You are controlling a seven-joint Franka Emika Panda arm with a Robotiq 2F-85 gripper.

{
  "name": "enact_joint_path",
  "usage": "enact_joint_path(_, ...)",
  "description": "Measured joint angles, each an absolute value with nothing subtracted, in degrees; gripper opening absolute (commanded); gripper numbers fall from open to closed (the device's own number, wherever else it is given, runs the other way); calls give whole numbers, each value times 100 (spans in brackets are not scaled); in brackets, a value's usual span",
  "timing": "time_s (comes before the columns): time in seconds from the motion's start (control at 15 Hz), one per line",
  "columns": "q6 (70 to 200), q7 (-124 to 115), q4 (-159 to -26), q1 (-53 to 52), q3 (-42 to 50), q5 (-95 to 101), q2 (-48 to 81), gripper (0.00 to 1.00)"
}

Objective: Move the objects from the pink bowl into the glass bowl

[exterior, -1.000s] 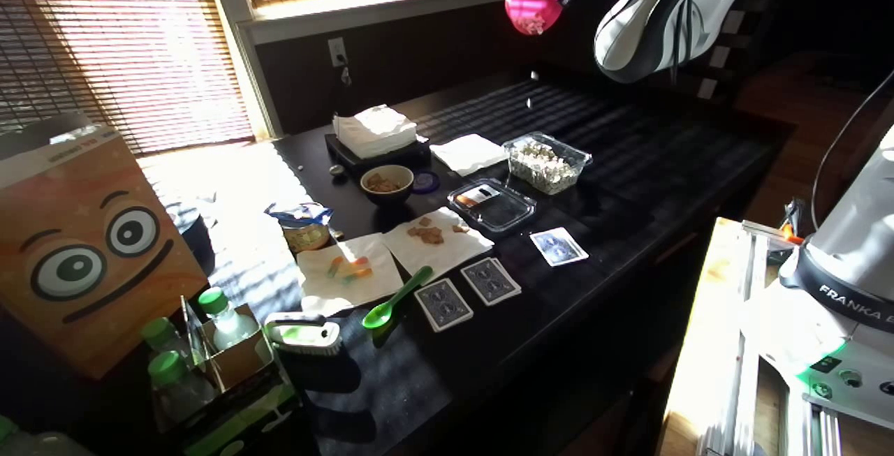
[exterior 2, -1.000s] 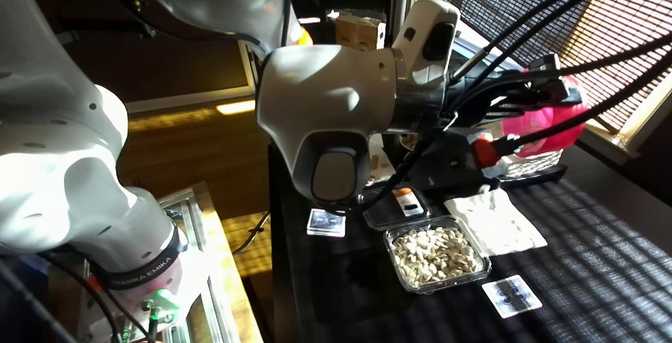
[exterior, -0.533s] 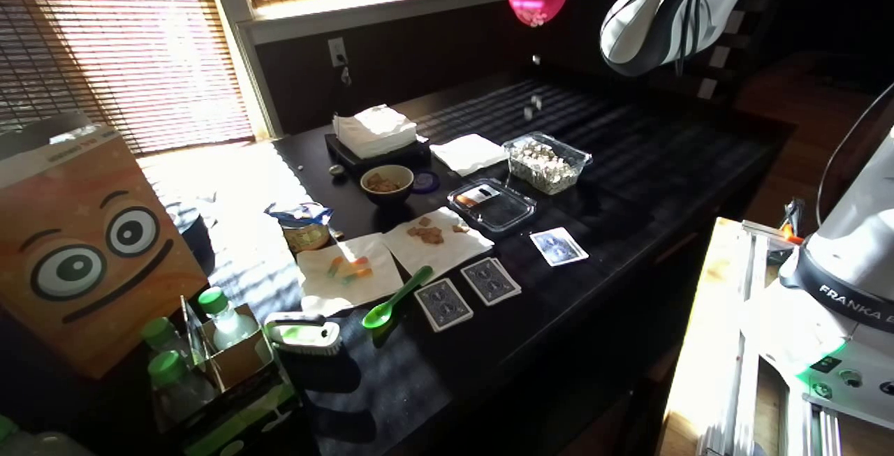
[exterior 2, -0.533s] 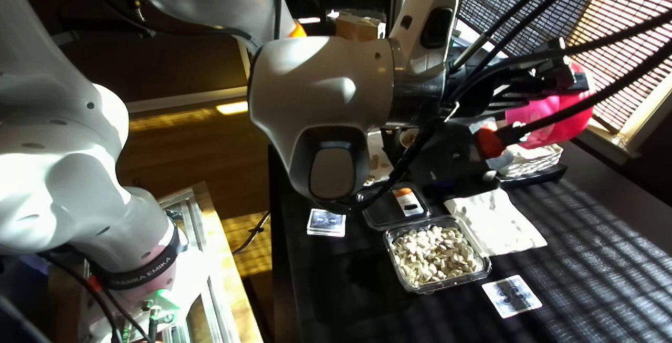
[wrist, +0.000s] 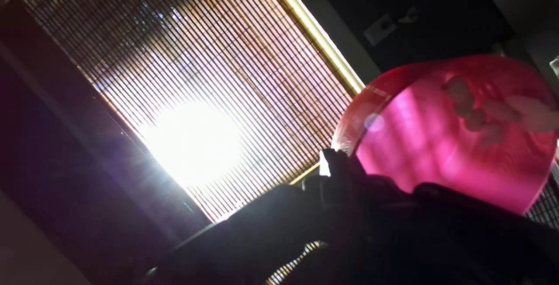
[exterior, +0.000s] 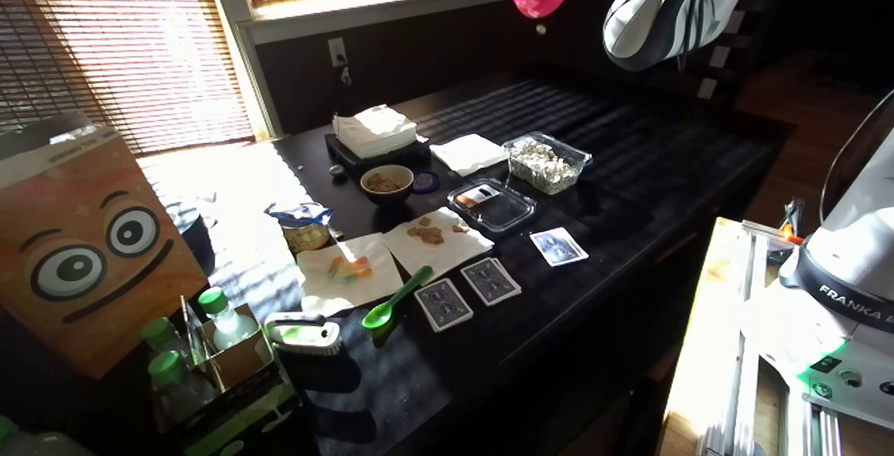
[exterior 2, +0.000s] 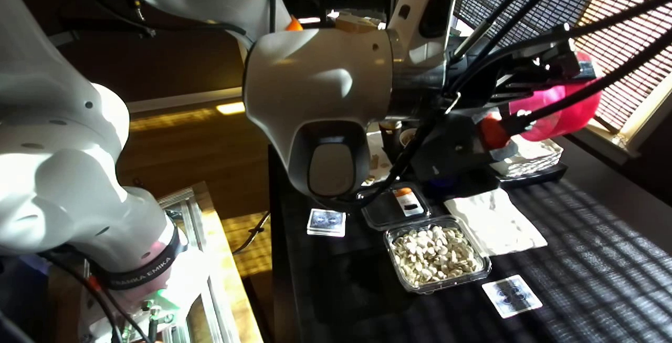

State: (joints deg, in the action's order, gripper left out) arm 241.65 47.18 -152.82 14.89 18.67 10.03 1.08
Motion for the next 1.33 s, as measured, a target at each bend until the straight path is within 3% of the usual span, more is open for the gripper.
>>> enact_joint_path(1.33,24165,4718,-15385,1605,1867,1137,-300,1)
